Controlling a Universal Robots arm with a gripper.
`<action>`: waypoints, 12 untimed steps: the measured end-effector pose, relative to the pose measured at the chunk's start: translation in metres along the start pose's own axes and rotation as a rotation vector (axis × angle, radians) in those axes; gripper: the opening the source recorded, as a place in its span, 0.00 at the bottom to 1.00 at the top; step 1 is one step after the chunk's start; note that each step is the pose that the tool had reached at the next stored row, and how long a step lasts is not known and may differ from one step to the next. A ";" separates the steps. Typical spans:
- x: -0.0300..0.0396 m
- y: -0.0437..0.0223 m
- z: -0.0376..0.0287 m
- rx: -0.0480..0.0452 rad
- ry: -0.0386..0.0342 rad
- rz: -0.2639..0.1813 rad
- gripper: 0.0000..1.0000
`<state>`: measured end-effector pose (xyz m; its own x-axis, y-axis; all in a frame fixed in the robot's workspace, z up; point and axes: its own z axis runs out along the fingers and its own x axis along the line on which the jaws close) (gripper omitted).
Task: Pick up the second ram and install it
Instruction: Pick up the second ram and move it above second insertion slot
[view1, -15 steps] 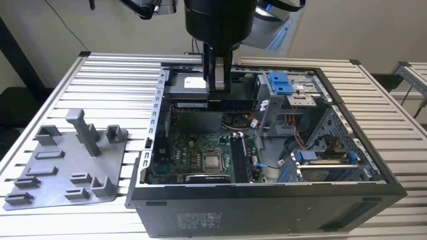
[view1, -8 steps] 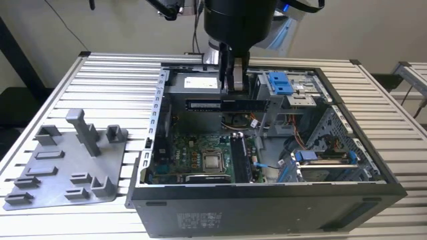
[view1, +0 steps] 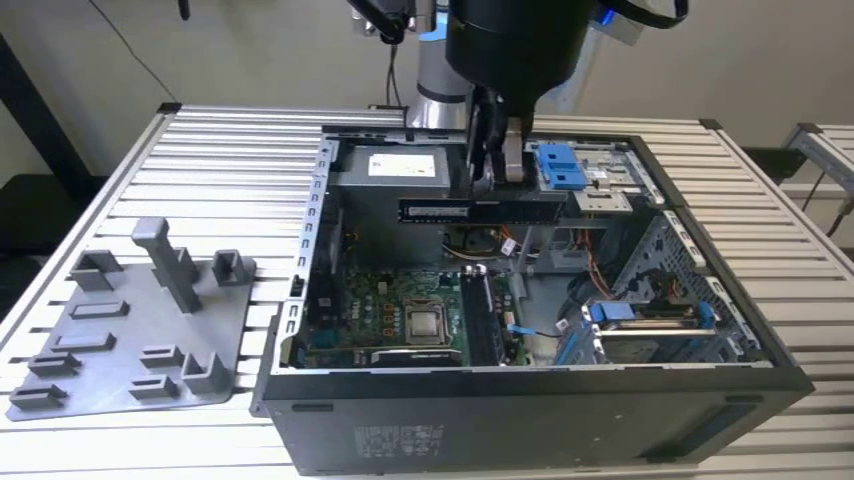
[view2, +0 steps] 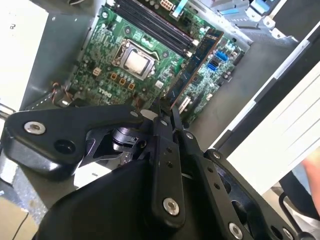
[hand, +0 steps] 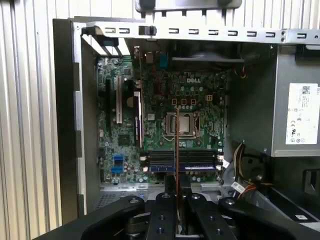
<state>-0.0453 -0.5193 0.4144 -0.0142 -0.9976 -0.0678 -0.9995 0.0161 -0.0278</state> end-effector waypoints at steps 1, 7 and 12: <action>0.0000 -0.0027 0.0001 0.0001 0.0000 0.000 0.14; -0.0002 -0.0177 0.0008 0.0000 0.0000 0.000 0.14; -0.0002 -0.0293 0.0013 0.0000 0.0000 0.000 0.14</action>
<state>-0.0160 -0.5194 0.4139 -0.0142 -0.9976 -0.0678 -0.9995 0.0161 -0.0278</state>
